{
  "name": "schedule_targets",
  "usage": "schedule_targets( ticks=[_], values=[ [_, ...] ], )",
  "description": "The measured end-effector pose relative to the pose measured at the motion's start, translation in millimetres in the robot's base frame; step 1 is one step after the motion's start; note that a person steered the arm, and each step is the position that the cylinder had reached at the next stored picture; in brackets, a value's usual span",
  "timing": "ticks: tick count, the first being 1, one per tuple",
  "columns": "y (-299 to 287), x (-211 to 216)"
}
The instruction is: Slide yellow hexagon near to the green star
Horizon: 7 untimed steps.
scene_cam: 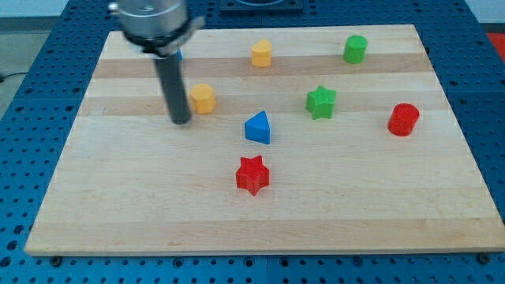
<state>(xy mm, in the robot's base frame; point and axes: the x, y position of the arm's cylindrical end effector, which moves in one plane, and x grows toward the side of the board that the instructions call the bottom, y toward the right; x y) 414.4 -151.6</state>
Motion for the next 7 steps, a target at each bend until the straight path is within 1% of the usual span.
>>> schedule_targets(
  ticks=[1, 2, 3, 4, 5, 6, 7],
  values=[
    [-1, -24],
    [42, -39],
    [110, -30],
    [121, -29],
    [150, -14],
    [197, 10],
    [210, 50]
  ],
)
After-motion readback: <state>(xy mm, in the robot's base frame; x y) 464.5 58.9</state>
